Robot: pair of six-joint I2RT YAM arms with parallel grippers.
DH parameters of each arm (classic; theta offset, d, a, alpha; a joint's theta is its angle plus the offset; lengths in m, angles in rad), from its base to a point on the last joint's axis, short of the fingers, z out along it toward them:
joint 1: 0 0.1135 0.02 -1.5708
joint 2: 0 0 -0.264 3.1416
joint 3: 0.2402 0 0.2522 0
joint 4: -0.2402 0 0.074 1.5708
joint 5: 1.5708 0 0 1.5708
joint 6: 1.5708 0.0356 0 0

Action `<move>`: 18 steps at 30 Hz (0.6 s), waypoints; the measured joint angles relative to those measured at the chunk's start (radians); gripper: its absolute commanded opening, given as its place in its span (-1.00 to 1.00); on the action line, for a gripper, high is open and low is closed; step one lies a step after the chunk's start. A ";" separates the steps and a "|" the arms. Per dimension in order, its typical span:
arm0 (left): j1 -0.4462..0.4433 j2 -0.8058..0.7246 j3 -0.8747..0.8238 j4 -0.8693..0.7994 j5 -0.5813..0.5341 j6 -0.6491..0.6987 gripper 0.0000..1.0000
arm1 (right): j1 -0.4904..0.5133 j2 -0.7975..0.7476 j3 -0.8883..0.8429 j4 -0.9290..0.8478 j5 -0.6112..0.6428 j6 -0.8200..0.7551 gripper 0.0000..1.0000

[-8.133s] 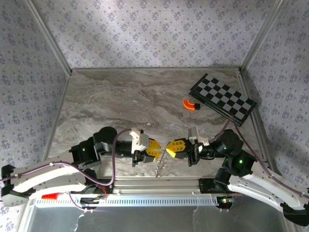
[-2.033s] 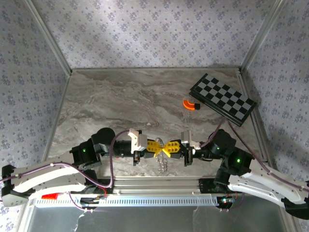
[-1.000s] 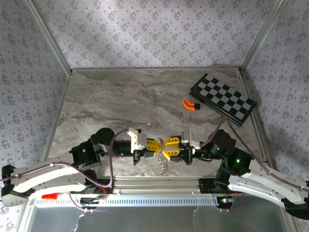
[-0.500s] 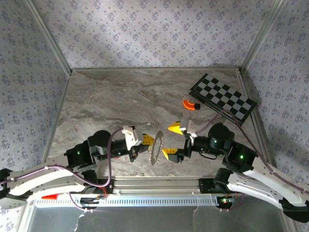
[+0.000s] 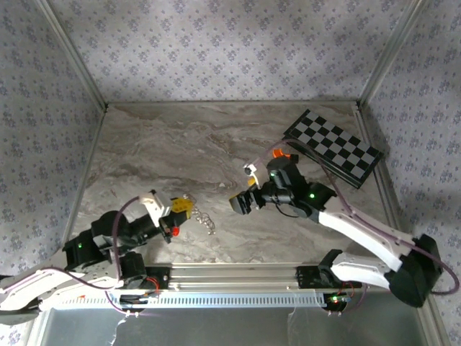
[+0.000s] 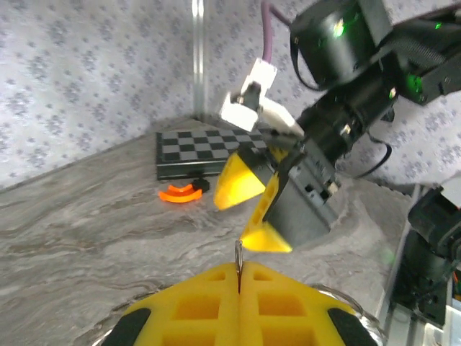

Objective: Put the keys on the keyring

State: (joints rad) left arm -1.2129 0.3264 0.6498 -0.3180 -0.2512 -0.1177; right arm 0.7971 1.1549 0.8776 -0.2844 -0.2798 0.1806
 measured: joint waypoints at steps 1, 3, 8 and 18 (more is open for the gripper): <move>0.000 -0.024 0.000 -0.024 -0.016 -0.005 -1.00 | 0.008 0.034 0.010 0.000 0.004 0.001 0.99; 0.000 -0.065 0.000 -0.068 -0.043 -0.016 -1.00 | 0.024 0.105 0.031 0.002 0.008 0.005 0.99; 0.001 -0.155 0.000 -0.165 -0.085 -0.039 -1.00 | 0.060 0.269 0.065 0.041 -0.012 -0.002 0.99; 0.002 -0.216 0.042 -0.316 -0.171 -0.086 -1.00 | 0.100 0.552 0.175 0.128 -0.151 -0.131 0.97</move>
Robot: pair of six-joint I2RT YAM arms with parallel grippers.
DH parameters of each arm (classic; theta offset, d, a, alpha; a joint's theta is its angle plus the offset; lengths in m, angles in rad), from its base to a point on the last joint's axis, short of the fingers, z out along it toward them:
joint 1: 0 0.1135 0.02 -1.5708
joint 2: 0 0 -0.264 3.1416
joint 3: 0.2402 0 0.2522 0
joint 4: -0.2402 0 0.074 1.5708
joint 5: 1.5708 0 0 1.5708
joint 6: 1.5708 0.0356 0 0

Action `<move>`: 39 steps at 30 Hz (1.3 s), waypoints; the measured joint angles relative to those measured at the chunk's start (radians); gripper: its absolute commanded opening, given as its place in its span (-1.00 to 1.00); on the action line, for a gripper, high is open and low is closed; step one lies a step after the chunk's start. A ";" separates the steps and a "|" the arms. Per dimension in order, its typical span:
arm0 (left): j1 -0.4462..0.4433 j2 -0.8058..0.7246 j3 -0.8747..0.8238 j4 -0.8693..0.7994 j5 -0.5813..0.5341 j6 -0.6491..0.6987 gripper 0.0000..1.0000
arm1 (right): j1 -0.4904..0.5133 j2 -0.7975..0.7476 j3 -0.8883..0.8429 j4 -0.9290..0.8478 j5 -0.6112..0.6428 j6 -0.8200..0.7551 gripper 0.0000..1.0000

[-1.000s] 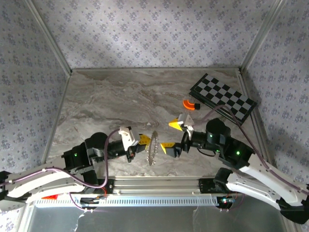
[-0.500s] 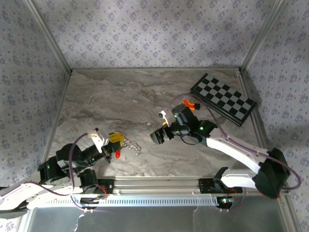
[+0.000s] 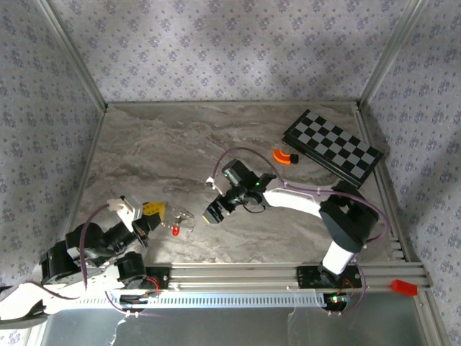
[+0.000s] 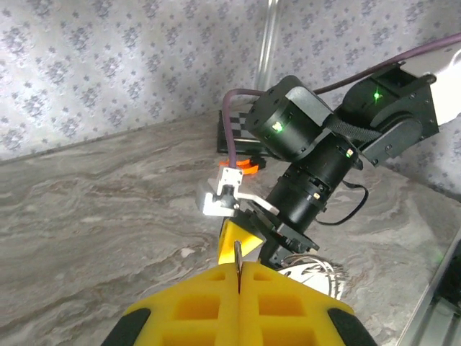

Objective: Put the keys on the keyring

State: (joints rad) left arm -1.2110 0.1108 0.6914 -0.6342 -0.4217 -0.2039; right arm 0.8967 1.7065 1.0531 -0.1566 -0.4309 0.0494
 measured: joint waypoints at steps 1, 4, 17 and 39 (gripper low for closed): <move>0.000 -0.002 0.006 -0.013 -0.016 -0.008 -1.00 | 0.009 0.023 0.005 0.026 -0.018 -0.015 0.96; 0.000 -0.015 0.023 -0.057 -0.054 -0.028 -1.00 | 0.027 0.074 0.005 0.106 -0.076 -0.047 0.94; 0.000 -0.079 0.054 -0.179 -0.171 -0.096 -1.00 | 0.031 0.288 0.140 0.298 -0.309 -0.176 0.67; 0.000 -0.091 0.065 -0.216 -0.210 -0.089 -1.00 | 0.057 0.530 0.423 0.162 -0.372 -0.299 0.29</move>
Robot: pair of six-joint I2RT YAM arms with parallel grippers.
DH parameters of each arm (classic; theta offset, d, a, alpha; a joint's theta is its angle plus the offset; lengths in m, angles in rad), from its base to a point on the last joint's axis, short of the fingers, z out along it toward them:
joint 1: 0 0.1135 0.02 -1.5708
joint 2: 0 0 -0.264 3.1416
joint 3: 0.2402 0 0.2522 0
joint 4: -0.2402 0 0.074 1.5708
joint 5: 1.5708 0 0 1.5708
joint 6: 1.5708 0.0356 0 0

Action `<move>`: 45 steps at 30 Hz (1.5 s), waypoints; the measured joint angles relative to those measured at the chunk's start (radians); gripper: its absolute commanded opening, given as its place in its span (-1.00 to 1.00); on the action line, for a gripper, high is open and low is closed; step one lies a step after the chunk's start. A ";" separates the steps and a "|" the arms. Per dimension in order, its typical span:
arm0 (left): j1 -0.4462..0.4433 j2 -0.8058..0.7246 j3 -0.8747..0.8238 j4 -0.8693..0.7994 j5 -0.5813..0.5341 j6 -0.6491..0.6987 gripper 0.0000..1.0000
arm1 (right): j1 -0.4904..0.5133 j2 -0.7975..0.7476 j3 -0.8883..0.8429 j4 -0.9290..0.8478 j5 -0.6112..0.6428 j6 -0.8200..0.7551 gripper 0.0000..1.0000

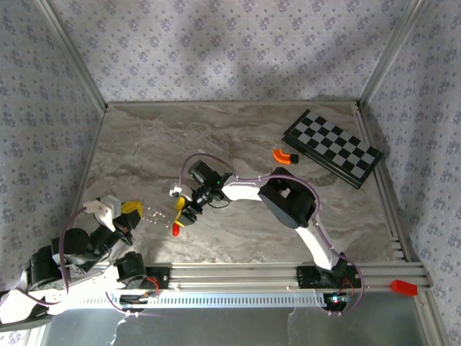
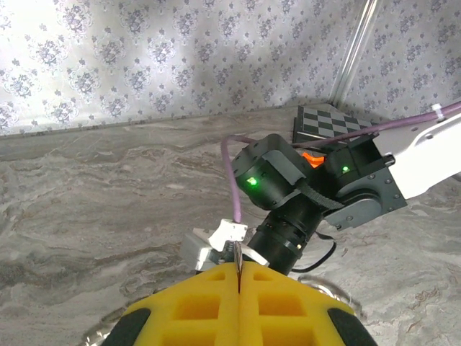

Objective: Put the keys on the keyring

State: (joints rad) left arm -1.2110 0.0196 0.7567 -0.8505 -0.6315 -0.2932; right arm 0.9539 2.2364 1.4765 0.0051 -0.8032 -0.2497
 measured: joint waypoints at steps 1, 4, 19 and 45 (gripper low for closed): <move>0.000 0.000 0.000 0.002 0.006 0.003 -1.00 | 0.001 0.010 0.014 -0.008 0.000 -0.005 0.27; 0.000 0.000 0.000 0.011 0.014 0.008 -1.00 | 0.006 0.033 0.052 -0.050 0.002 -0.029 0.20; 0.000 0.000 0.000 0.014 0.017 0.011 -1.00 | 0.024 0.073 0.132 -0.178 0.038 -0.139 -0.23; 0.000 0.000 0.000 0.010 0.013 0.011 -1.00 | 0.033 0.055 0.131 -0.269 0.087 -0.265 -0.77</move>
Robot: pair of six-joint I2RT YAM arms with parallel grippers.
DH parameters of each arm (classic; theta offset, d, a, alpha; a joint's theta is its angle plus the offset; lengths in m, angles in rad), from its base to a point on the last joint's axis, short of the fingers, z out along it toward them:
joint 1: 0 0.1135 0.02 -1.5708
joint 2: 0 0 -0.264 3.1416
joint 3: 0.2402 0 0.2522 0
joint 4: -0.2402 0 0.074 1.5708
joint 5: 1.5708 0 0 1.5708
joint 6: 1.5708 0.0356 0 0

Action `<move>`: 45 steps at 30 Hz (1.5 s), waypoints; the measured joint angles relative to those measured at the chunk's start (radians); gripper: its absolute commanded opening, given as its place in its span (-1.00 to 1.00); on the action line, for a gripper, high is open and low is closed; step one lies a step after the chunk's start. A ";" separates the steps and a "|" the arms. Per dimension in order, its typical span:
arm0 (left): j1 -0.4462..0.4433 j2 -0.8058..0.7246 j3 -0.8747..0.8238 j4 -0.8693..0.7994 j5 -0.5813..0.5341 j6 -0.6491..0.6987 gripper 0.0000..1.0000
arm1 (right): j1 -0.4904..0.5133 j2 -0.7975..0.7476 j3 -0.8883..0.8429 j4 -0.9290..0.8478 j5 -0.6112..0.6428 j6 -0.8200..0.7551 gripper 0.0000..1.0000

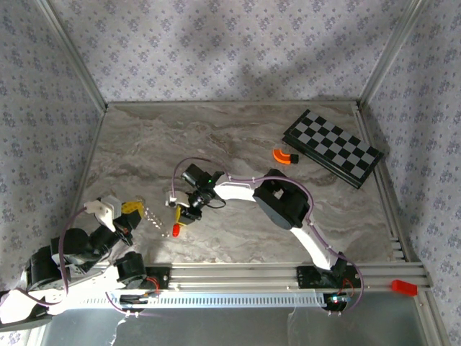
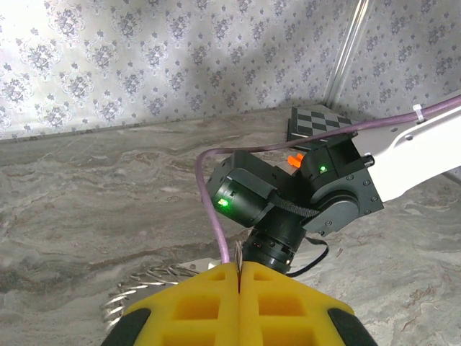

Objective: Put the keys on the keyring

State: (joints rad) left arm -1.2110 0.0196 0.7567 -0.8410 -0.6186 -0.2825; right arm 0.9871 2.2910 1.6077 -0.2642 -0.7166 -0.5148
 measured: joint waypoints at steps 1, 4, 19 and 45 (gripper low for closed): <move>0.000 0.000 0.000 -0.002 0.000 0.000 -1.00 | 0.000 -0.001 0.000 -0.008 0.002 -0.005 -0.82; 0.000 0.000 0.000 -0.002 0.000 0.000 -1.00 | 0.000 -0.008 -0.002 -0.026 0.007 -0.011 -0.88; 0.000 0.000 0.000 -0.002 -0.003 0.000 -1.00 | 0.001 -0.107 -0.110 -0.060 0.042 -0.021 -1.00; 0.000 0.000 0.000 0.000 0.012 0.000 -1.00 | 0.008 -0.706 -0.860 0.317 0.432 0.463 -1.00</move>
State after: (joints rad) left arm -1.2110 0.0196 0.7563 -0.8413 -0.6064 -0.2821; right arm 0.9951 1.5845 0.7479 0.0528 -0.2848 -0.0513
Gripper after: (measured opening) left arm 0.047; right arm 0.053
